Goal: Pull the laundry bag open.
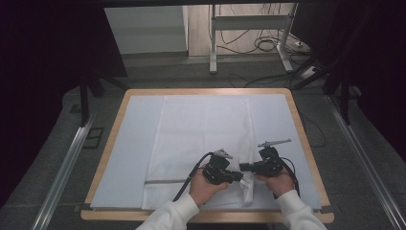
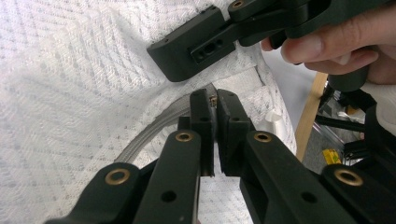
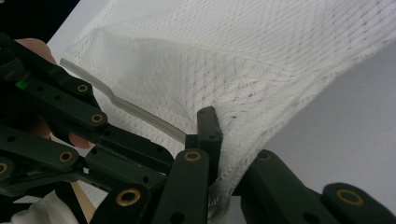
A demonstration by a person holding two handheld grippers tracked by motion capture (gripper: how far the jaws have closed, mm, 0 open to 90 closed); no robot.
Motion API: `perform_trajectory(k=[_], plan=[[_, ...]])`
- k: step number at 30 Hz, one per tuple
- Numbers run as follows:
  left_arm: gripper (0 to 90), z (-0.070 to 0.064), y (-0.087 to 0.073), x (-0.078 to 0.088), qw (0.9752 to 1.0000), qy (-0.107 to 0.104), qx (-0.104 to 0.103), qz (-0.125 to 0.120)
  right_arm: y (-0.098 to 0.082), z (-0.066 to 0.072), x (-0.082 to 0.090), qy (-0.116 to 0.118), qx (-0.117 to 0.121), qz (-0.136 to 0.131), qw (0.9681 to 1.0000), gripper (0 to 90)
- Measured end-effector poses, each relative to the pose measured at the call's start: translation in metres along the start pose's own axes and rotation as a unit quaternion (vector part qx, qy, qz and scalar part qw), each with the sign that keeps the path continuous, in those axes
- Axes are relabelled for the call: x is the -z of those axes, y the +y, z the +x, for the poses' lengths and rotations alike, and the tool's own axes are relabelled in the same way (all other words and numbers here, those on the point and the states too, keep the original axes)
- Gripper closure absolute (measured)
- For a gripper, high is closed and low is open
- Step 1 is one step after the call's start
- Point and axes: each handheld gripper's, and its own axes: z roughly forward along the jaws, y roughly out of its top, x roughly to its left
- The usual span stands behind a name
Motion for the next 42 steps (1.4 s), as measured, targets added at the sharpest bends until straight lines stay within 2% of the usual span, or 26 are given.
perform_trajectory(k=[5,7,11,24,30,42], plan=[[87.1,0.005,-0.002,-0.003,1.0,0.0,0.005,0.005,0.0,-0.001,0.001,0.0,0.002,0.0,1.0,88.3],[87.1,0.006,-0.002,-0.003,1.0,0.005,0.001,0.008,0.0,-0.001,0.001,0.0,0.002,0.0,1.0,88.3],[87.1,0.007,-0.003,-0.001,0.9999,0.004,0.008,0.006,-0.001,-0.001,0.002,0.001,0.002,-0.001,1.0,88.3],[87.1,0.012,-0.005,0.001,0.9999,0.006,0.008,0.01,-0.001,-0.001,0.001,0.001,0.002,0.001,1.0,88.3],[87.1,0.017,-0.007,0.003,0.9997,0.007,0.021,0.01,-0.001,-0.002,0.002,0.003,-0.002,-0.005,1.0,88.3],[87.1,0.019,-0.008,0.005,0.9997,0.006,0.021,0.013,-0.001,-0.003,0.003,0.001,0.0,-0.004,1.0,88.3]])
